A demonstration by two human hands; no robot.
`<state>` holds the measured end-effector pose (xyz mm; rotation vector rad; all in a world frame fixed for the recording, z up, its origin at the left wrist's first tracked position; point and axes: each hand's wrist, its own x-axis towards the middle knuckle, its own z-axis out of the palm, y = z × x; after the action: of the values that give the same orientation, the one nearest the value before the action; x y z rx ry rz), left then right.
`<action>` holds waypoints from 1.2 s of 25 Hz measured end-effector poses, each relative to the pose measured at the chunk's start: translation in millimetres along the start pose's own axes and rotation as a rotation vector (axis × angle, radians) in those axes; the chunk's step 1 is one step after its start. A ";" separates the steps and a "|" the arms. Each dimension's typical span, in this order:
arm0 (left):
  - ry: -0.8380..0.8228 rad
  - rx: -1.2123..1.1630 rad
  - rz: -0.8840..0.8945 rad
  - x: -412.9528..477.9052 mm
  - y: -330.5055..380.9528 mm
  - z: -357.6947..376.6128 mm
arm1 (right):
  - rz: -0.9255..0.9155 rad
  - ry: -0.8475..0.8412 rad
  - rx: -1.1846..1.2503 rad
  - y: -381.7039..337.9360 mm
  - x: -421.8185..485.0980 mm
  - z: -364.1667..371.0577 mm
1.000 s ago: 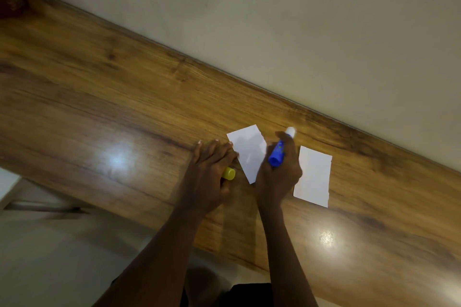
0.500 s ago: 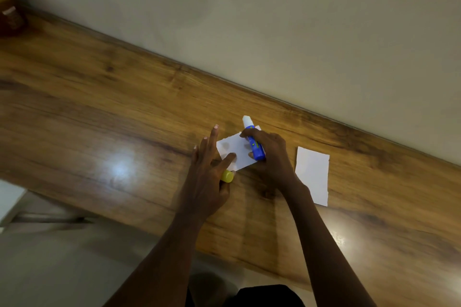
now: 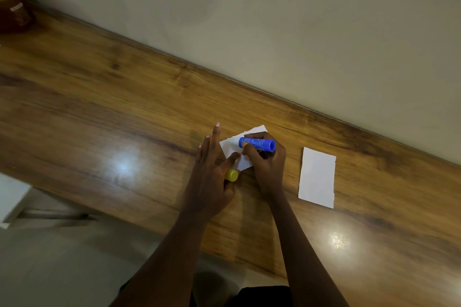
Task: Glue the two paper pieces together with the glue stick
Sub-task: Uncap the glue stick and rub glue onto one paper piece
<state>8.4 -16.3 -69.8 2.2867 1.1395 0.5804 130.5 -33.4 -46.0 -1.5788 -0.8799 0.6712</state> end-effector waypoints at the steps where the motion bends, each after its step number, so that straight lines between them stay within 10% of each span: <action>1: 0.006 0.005 0.005 0.2 0.3 0.2 | -0.004 -0.015 -0.031 2.3 0.8 1.8; 11: 0.022 -0.001 0.006 1.4 2.6 -0.8 | -0.045 -0.136 -0.179 5.5 3.8 3.4; 24: 0.011 0.025 -0.004 0.5 4.5 -3.4 | -0.070 0.412 -0.182 13.4 4.8 7.8; 30: 0.002 0.022 -0.008 0.4 4.9 -4.1 | -0.129 0.139 -0.216 13.5 1.9 5.3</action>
<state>9.2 -17.5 -63.5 2.2991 1.1611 0.5706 129.7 -29.7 -60.2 -1.7213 -0.9660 0.3796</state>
